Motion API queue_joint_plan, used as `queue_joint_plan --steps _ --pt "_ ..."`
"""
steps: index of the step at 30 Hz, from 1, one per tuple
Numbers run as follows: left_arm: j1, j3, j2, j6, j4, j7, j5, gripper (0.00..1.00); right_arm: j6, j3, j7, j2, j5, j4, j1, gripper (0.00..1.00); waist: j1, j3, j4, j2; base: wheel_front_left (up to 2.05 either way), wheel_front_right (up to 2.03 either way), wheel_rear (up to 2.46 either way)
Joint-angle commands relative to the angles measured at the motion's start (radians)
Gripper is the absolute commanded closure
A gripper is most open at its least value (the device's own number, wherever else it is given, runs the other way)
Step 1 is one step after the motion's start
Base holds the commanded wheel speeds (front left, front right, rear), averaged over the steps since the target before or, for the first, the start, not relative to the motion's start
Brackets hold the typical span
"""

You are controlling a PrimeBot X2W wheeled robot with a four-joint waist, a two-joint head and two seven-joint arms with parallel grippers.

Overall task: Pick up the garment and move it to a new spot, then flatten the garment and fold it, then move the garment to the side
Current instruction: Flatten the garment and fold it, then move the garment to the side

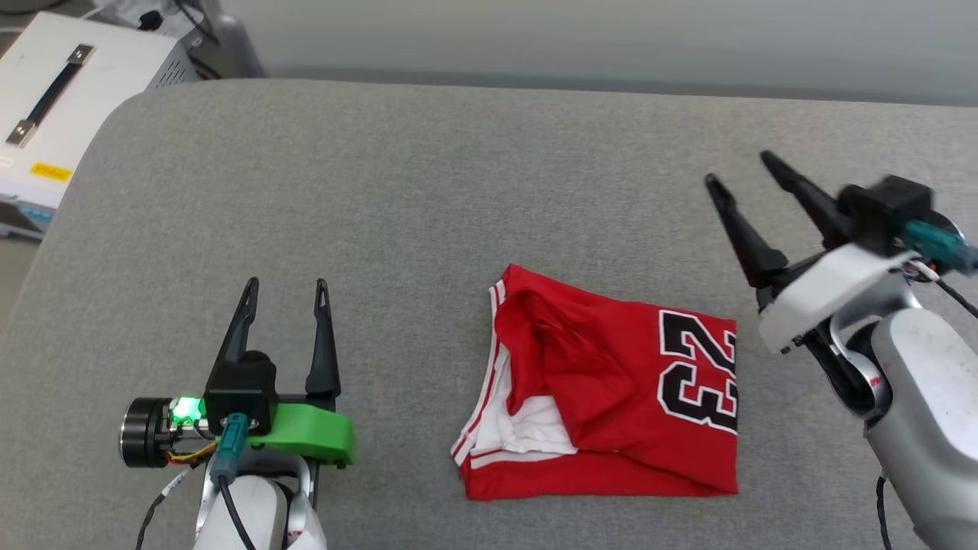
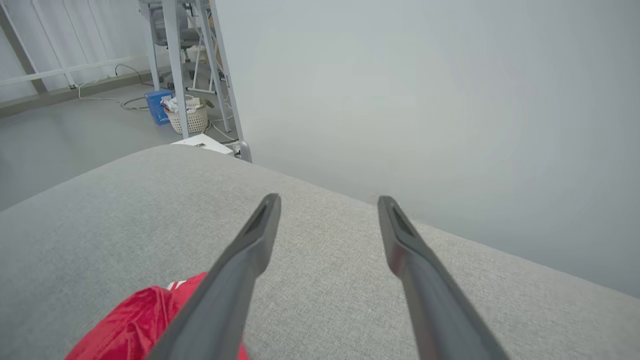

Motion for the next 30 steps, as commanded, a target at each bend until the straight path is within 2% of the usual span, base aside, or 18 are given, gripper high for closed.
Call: queue_joint_plan --steps 1,5,9,10,11,15,21,30 --pt "0.013 0.003 0.007 -0.005 -0.005 -0.006 0.007 0.00 -0.001 -0.045 -0.042 0.025 -0.045 -0.002 0.036 0.00 -0.0001 -0.033 -0.035 0.0000 0.00 0.00 0.00" --pt "0.027 0.008 0.009 -0.008 -0.006 -0.006 0.006 0.00 -0.001 -0.178 -0.116 0.086 -0.169 -0.029 0.126 0.00 -0.0001 -0.049 -0.051 0.0000 0.00 0.00 0.00" --pt "0.048 0.016 0.009 -0.009 -0.009 -0.006 -0.001 0.00 -0.001 -0.282 -0.140 0.159 -0.241 -0.081 0.223 0.00 -0.0001 -0.065 -0.061 0.0000 0.00 0.00 0.00" --pt "0.063 0.024 0.010 -0.012 -0.012 -0.006 -0.009 0.00 -0.001 -0.332 -0.146 0.207 -0.277 -0.133 0.292 0.00 -0.0001 -0.072 -0.064 0.0000 0.00 0.00 0.00" --pt "0.070 0.027 0.010 -0.013 -0.014 -0.006 -0.012 0.00 -0.001 -0.347 -0.147 0.225 -0.283 -0.154 0.317 0.00 -0.0001 -0.075 -0.065 0.0000 0.00 0.00 0.00" --pt "0.096 0.031 0.009 -0.021 -0.021 -0.006 -0.019 0.00 -0.001 -0.377 -0.148 0.269 -0.310 -0.218 0.411 0.00 -0.0001 -0.084 -0.063 0.0000 0.00 0.00 0.00" --pt "0.125 0.034 -0.001 -0.048 -0.025 -0.006 -0.045 0.00 -0.001 -0.400 -0.148 0.299 -0.336 -0.252 0.518 0.00 -0.0001 -0.089 -0.052 0.0000 0.00 0.00 0.00" --pt "0.132 0.044 -0.013 -0.067 -0.023 -0.006 -0.055 0.00 -0.001 -0.431 -0.148 0.318 -0.366 -0.256 0.563 0.00 -0.0001 -0.083 -0.039 0.0000 0.00 0.00 0.00"
